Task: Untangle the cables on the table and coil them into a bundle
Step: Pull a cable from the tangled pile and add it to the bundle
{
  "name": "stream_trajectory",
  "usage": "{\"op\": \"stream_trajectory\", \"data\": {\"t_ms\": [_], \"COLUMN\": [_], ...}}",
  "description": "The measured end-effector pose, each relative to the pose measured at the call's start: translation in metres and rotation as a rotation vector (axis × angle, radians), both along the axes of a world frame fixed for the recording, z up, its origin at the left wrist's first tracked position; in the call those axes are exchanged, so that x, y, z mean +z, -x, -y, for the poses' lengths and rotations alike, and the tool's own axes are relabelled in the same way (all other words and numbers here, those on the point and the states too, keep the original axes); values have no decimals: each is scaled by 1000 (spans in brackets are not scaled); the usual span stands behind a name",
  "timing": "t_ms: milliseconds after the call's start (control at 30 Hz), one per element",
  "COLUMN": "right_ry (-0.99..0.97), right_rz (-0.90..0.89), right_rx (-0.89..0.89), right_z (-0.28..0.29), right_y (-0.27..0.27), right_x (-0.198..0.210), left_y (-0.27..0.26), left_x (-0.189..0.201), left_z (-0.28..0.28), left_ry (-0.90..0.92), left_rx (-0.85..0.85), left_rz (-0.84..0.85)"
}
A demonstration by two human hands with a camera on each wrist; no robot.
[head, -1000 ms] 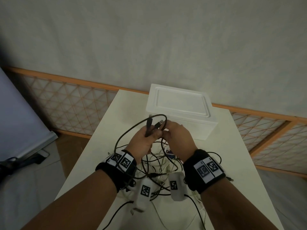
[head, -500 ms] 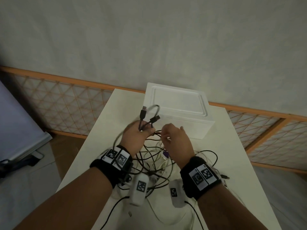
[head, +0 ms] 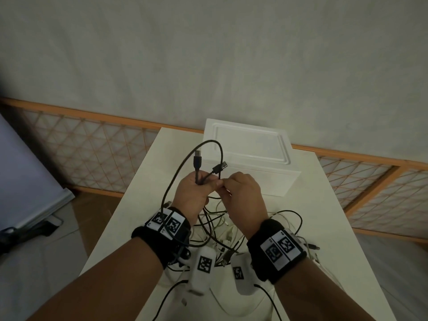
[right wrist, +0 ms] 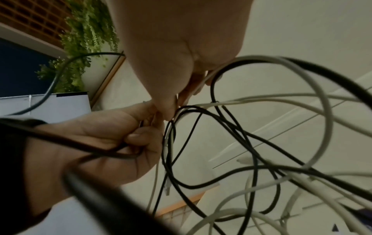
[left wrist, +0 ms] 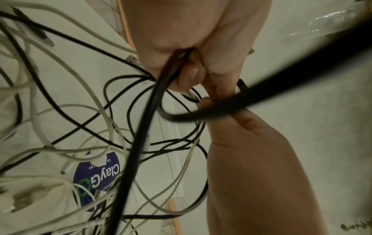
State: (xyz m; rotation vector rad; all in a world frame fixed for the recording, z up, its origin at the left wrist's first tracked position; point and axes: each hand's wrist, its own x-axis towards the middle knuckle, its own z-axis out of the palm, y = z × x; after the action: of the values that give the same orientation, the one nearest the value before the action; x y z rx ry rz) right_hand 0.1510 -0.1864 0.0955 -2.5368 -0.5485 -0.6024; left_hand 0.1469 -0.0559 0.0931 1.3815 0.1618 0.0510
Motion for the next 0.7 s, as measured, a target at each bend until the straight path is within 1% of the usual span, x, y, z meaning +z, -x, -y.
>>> {"op": "stream_trajectory", "data": {"t_ms": [67, 133, 233, 333, 400, 500, 600, 667, 700], "right_ry": [-30, -60, -100, -106, -137, -155, -147, -264, -333], "right_rz": [-8, -50, -155, -231, -263, -332, -401, -417, -422], "right_rx": [25, 49, 35, 45, 79, 138, 203, 217, 207], "right_z": [2, 5, 12, 14, 13, 13, 12, 14, 15], "right_y": [0, -2, -6, -5, -2, 3, 6, 7, 7], "right_x": [5, 9, 14, 19, 22, 29, 30, 25, 21], "left_y": [0, 3, 0, 0, 1, -3, -8, -11, -13], "left_x": [0, 1, -5, -6, -3, -9, -11, -9, -7], "left_z": [1, 2, -1, -2, 1, 3, 2, 1, 1], "left_ry": [2, -45, -195, -415, -499, -533, -639, -661, -629], "left_rx": [-9, -46, -84, -58, -41, -34, -28, -31, -38], "left_rz": [12, 35, 59, 109, 170, 230, 250, 246, 235]}}
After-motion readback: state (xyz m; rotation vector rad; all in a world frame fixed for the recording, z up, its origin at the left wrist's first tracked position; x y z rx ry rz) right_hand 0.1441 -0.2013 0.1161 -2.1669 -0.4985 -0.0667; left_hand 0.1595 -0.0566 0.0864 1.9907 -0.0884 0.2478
